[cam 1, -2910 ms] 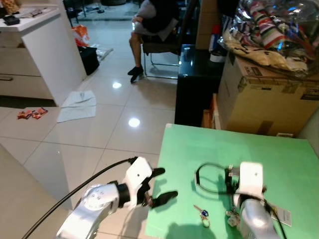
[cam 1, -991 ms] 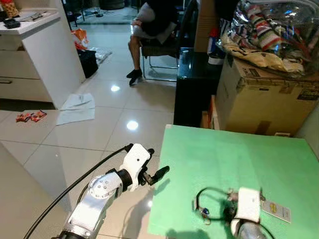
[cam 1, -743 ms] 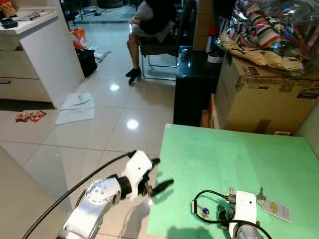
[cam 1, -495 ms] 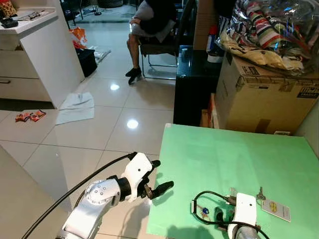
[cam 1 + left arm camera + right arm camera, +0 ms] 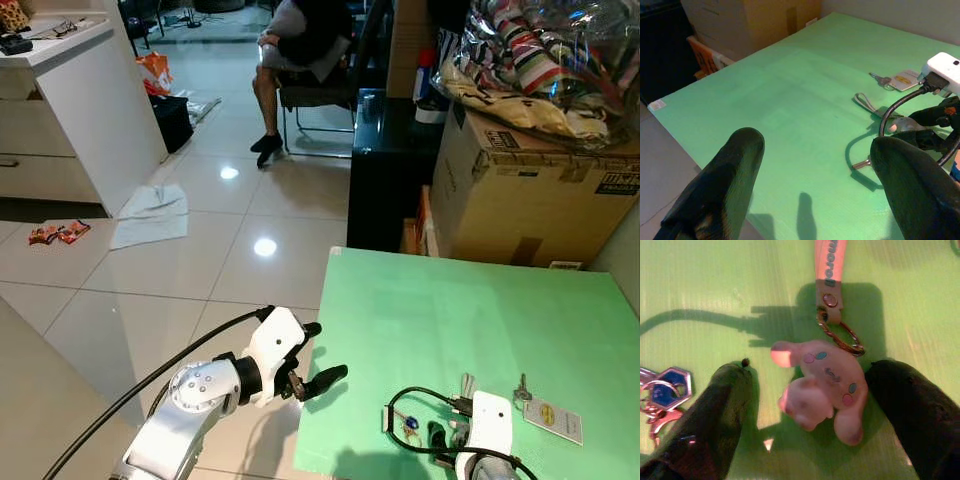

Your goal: Hang keys on a hook

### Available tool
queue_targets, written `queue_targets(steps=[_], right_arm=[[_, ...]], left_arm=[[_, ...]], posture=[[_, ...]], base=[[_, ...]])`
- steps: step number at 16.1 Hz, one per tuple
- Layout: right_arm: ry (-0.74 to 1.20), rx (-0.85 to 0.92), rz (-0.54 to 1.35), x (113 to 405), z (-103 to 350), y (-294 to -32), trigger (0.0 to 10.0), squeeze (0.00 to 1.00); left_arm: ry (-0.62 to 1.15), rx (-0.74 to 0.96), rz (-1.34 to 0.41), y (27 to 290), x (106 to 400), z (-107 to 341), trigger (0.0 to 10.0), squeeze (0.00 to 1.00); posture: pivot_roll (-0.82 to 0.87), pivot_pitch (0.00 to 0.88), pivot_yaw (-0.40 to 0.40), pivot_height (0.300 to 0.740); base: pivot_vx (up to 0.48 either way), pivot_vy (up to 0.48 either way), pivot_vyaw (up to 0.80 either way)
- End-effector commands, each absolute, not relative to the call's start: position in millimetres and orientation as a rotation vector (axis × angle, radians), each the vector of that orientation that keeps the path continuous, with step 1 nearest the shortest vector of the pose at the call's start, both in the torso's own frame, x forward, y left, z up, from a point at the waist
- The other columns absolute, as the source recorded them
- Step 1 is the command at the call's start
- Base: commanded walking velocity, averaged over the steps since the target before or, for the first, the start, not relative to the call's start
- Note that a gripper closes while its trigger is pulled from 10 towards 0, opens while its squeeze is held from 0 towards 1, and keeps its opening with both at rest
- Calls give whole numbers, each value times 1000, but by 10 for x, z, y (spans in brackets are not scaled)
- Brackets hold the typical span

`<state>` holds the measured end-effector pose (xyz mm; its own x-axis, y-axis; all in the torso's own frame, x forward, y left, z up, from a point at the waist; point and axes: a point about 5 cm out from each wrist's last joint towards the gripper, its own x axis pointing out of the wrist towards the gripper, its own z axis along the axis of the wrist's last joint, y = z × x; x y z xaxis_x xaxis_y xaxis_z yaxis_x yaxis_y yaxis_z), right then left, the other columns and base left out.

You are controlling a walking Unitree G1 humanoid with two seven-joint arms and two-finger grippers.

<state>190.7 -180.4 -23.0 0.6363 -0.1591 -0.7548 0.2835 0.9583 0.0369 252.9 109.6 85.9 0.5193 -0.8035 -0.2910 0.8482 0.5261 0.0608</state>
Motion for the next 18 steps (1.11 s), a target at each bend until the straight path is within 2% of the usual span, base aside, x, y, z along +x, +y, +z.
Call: queue_targets(steps=[1, 13, 18], right_arm=[[875, 176, -253, 1878, -301, -1826, 0, 0], [855, 230, -262, 1957, -312, -1840, 0, 0], [824, 224, -258, 1980, -256, -1854, 0, 0]], left_arm=[[232, 217, -1008, 1094, 2542, 871, 10000, 0], [244, 232, -1036, 1068, 2530, 845, 10000, 0], [239, 231, -1038, 1044, 2550, 844, 10000, 0]], posture=[[-161, 41, 55, 740], [-172, 44, 61, 740], [-173, 15, 57, 740]], base=[[0, 0, 0], [0, 0, 0], [0, 0, 0]])
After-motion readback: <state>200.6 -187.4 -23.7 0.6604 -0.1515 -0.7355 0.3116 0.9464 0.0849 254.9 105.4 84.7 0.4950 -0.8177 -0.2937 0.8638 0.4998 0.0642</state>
